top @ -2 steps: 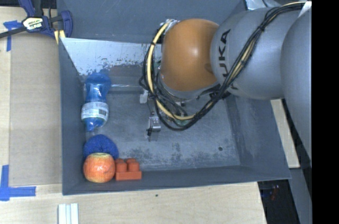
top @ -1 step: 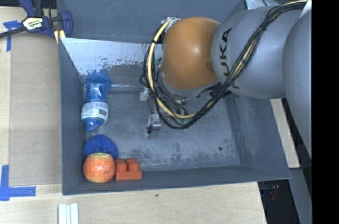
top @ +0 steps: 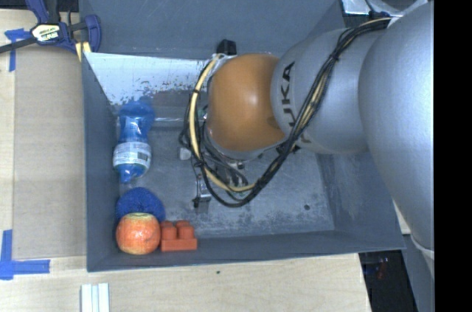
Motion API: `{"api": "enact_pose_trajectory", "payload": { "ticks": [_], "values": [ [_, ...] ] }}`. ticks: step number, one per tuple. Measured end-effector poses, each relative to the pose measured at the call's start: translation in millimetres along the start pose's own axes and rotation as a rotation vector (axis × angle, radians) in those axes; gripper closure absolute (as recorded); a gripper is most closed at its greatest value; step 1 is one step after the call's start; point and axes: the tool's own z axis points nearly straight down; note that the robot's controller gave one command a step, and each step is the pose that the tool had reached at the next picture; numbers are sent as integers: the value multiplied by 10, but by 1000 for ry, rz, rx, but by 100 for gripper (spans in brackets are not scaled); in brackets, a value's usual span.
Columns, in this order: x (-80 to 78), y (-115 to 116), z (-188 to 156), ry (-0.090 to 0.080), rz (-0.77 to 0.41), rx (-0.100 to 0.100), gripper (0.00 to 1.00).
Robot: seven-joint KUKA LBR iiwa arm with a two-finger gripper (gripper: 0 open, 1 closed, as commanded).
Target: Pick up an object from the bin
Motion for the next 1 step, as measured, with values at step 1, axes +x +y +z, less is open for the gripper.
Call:
{"api": "enact_pose_trajectory", "payload": {
  "ticks": [1],
  "values": [
    [85,85,378,2,84,0,0]
  ]
}}
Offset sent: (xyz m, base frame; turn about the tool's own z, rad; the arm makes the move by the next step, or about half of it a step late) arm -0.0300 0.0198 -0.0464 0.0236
